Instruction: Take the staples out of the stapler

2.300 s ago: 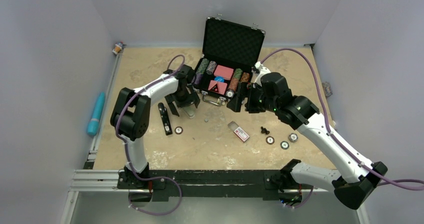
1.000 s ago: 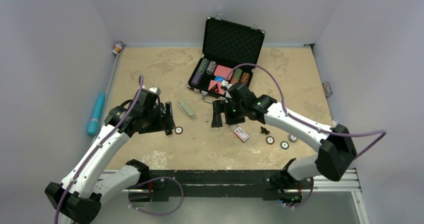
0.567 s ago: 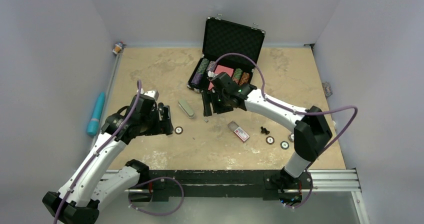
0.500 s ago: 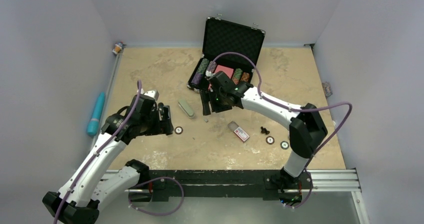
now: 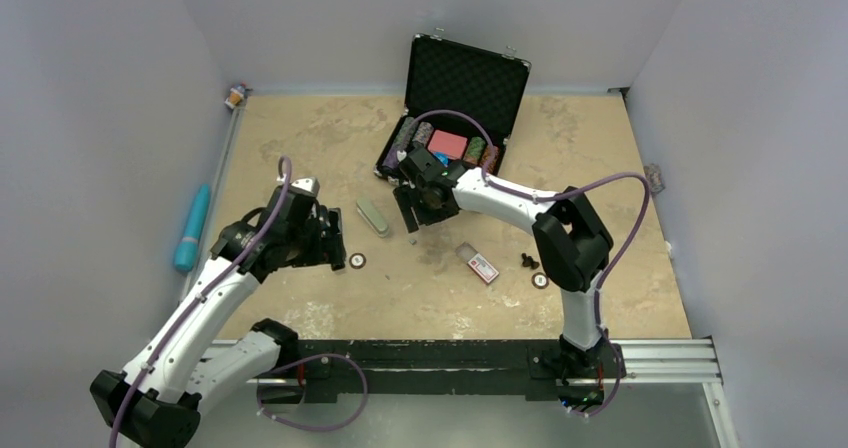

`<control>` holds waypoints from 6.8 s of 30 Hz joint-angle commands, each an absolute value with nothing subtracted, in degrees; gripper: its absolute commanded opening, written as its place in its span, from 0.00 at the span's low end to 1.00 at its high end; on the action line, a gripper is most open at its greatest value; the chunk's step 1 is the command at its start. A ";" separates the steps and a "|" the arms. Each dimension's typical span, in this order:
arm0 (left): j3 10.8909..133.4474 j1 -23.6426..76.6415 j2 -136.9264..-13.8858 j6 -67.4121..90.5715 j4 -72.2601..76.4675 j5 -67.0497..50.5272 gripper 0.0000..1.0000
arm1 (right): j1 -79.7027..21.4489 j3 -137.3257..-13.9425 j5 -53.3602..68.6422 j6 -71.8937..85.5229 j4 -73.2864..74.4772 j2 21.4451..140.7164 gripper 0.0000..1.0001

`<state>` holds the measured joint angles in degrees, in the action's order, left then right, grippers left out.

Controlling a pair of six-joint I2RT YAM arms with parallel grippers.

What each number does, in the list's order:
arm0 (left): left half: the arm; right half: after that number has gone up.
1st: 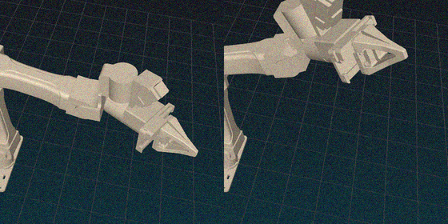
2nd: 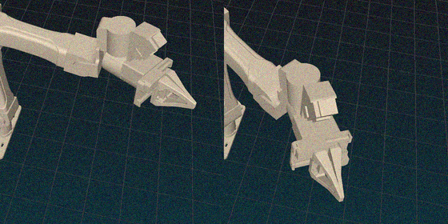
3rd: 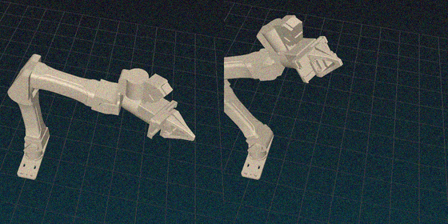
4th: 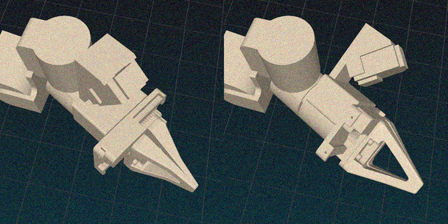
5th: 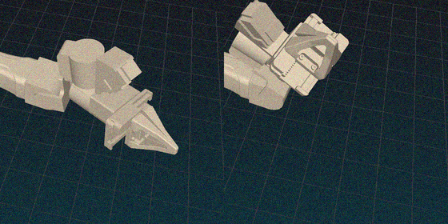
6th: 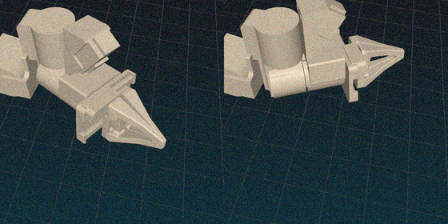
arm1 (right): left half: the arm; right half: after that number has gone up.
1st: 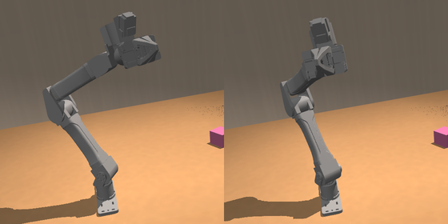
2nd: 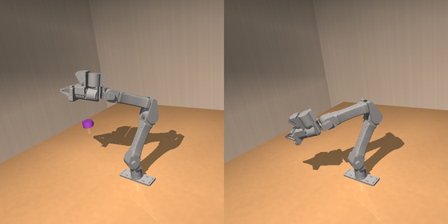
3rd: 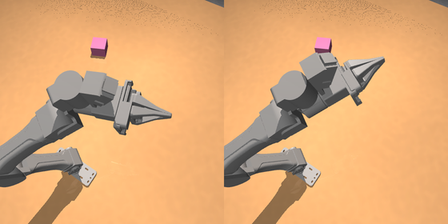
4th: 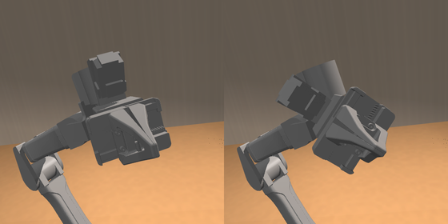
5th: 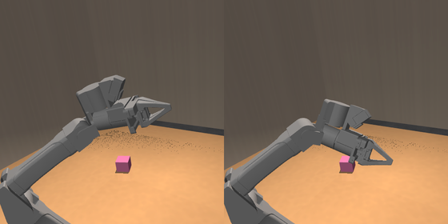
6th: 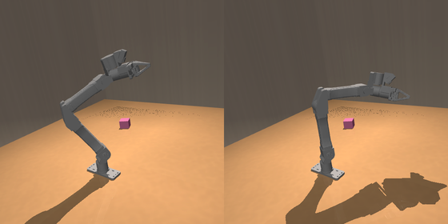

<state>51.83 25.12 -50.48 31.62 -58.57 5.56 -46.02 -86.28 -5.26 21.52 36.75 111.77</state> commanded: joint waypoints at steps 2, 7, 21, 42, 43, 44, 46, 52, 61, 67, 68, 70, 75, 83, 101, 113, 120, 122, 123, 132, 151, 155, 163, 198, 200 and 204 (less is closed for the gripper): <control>52.05 25.04 -51.69 30.90 -56.93 9.52 1.00 | -46.41 -86.22 -7.60 16.78 33.96 111.47 0.72; 53.46 25.03 -51.75 30.53 -58.74 9.26 1.00 | -46.38 -86.64 -5.62 15.54 33.05 112.29 0.70; 52.56 25.14 -41.72 29.55 -59.44 9.87 1.00 | -48.68 -91.53 -4.28 19.91 34.92 116.87 0.68; 53.26 25.03 -40.61 29.35 -60.02 9.58 1.00 | -50.11 -91.47 -4.20 22.76 36.14 118.86 0.58; 53.31 25.05 -40.61 29.29 -60.04 9.58 1.00 | -50.12 -91.34 -4.07 22.81 36.06 118.88 0.57; 53.32 25.04 -40.56 29.35 -60.03 9.58 1.00 | -50.18 -91.13 -3.98 22.78 35.87 119.04 0.55; 53.26 25.04 -40.60 29.36 -60.03 9.58 1.00 | -50.21 -90.91 -3.87 22.79 35.69 119.23 0.53; 53.35 25.05 -40.85 29.12 -59.94 9.24 1.00 | -50.25 -90.00 -3.77 22.60 35.21 119.76 0.48; 53.38 25.05 -40.96 29.18 -59.94 9.14 1.00 | -50.21 -88.60 -3.67 22.20 34.25 120.84 0.45; 53.35 25.05 -40.95 29.18 -59.99 9.18 1.00 | -50.27 -88.49 -3.48 22.13 34.25 120.76 0.39; 53.37 25.05 -40.96 29.18 -59.95 9.15 1.00 | -50.28 -88.43 -3.51 22.15 34.39 120.75 0.39; 53.35 25.04 -40.95 29.18 -59.94 9.14 1.00 | -50.32 -88.41 -3.54 22.23 34.85 120.76 0.38; 53.36 25.05 -41.26 29.09 -59.85 8.92 1.00 | -50.43 -87.73 -3.47 22.51 35.16 120.30 0.37; 53.38 24.99 -41.48 29.00 -59.84 8.79 1.00 | -51.04 -87.61 -3.16 22.95 35.29 120.10 0.36; 53.35 25.05 -42.01 28.99 -59.85 8.70 1.00 | -51.42 -85.49 -4.13 23.21 35.77 119.34 0.32; 53.35 25.05 -42.08 29.01 -59.85 8.79 1.00 | -51.46 -84.91 -4.56 23.20 35.67 119.20 0.20; 53.35 25.03 -42.33 29.00 -59.88 8.76 1.00 | -51.46 -89.18 -2.85 23.51 38.14 117.47 0.19; 53.35 25.01 -42.36 29.09 -59.86 8.77 1.00 | -51.48 -91.48 -2.12 23.56 39.34 116.69 0.19; 53.35 25.00 -42.37 29.05 -59.90 8.79 1.00 | -51.49 -92.71 -1.78 23.63 39.95 116.13 0.19; 53.35 24.97 -42.76 29.09 -59.87 8.70 1.00 | -51.41 -96.52 -3.26 24.62 45.39 107.89 0.19; 53.18 25.03 -43.52 29.35 -59.85 8.33 1.00 | -49.45 -64.98 -10.83 35.81 37.96 89.31 0.18; 53.17 25.01 -43.46 29.39 -59.86 8.43 1.00 | -47.76 -63.61 -10.36 37.49 36.86 89.79 0.18; 53.17 25.01 -43.42 29.36 -59.85 8.50 1.00 | -39.97 -61.18 -7.57 38.40 34.58 89.51 0.17; 53.26 24.96 -43.05 29.71 -60.21 9.59 1.00 | -38.16 -59.82 -6.04 36.64 32.80 95.40 0.20; 53.26 24.88 -43.22 29.69 -60.30 9.45 1.00 | -38.08 -60.02 -6.15 36.44 33.07 95.21 0.29; 53.27 24.95 -43.33 29.68 -60.22 9.49 1.00 | -38.07 -60.46 -6.58 36.02 33.77 94.64 0.54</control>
<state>52.82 25.12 -43.27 30.35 -60.93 8.80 -38.22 -59.42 -5.04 36.86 33.15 95.39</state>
